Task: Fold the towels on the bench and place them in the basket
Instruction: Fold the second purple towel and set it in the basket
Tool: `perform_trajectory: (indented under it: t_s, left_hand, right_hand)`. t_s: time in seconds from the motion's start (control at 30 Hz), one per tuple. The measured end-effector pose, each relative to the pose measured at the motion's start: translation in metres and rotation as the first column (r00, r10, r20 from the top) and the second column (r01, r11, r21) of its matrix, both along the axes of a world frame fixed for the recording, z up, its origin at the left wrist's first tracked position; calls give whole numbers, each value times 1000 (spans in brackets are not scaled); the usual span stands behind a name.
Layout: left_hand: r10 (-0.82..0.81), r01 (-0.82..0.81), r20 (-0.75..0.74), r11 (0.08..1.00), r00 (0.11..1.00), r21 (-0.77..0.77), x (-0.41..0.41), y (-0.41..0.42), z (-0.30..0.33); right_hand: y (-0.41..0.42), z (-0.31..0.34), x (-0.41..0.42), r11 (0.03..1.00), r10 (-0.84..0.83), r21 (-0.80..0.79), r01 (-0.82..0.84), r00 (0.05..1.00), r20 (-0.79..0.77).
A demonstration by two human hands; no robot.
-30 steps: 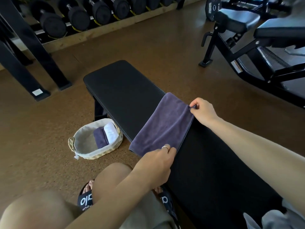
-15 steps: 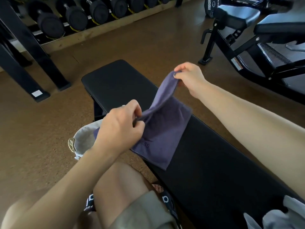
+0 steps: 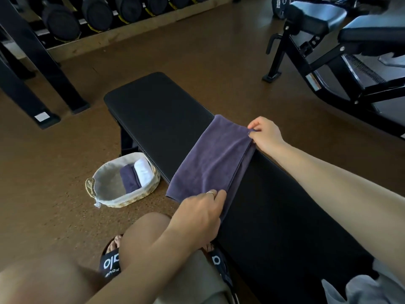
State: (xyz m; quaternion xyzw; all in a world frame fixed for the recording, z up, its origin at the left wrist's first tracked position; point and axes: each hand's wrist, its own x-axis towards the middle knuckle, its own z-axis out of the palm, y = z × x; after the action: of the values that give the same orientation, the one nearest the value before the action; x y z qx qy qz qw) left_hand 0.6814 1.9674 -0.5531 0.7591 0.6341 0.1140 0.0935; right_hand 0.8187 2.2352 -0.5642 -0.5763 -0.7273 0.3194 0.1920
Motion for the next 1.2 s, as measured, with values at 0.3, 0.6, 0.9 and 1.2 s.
perform_trajectory:
  t_s: [0.3,0.6,0.9,1.2]
  left_hand:
    - [-12,11,32,1000,999,26,7,3,14]
    - [-43,39,-35,993,998,-109,20,4,-3]
    - [112,-93,102,980,988,-178,-15,7,15]
    - [681,-561,90,663,726,-496,-90,30,12]
  right_hand:
    - [4,7,0,999,1,33,-2,1000,5]
    - [-2,-11,6,999,28,-41,-23,994,104]
    - [-8,0,-8,992,89,-99,-72,979,181]
    - [7,13,-18,952,80,-303,-39,989,125]
